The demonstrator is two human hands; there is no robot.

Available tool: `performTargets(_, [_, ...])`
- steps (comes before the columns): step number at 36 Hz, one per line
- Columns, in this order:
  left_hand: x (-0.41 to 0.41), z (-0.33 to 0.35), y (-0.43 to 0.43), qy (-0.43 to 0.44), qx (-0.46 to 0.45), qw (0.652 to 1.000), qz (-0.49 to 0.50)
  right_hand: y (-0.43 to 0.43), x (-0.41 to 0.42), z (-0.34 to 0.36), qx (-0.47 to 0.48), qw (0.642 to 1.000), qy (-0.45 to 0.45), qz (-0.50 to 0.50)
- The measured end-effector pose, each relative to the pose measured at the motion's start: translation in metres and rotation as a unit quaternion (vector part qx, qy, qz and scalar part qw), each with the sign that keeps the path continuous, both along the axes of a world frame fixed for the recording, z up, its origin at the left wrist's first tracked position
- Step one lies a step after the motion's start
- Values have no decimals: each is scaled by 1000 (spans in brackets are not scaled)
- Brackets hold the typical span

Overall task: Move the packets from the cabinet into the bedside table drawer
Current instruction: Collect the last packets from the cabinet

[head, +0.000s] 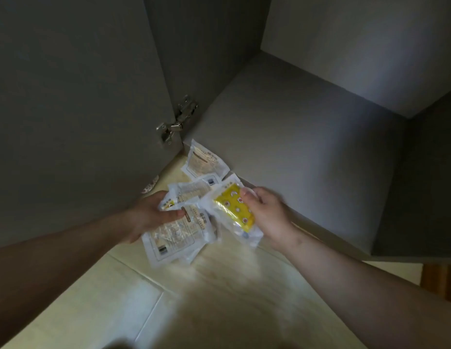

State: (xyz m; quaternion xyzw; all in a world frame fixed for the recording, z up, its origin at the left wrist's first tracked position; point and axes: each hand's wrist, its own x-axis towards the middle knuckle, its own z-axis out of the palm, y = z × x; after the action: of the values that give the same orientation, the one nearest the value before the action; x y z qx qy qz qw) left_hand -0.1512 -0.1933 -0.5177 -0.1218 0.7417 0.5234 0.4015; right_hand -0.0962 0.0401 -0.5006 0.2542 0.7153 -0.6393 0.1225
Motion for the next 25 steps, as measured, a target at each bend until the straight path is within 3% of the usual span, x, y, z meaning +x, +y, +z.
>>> performTargets(2, [3,8,6,-4,17,1000,9,-12,-5,-4,-66,996,-49,-28])
performTargets(5, [11,15,18,-17,60,998,21,-24,-6,-13,-76,992,-96,-32])
performTargets(8, [17,19,26,-43,115,992,12,-29,-5,-13,-95,990,-93,-44])
performTargets(12, [25,18,39,-58,148,987,31,-29,-4,-5,-199,974,-84,-63])
performTargets(19, [34,22,70,0,108,988,114,-16,-2,2,-239,964,-96,-58])
performTargets(25, [21,16,80,40,4,976,214,0,8,-1,-246,958,-119,-87])
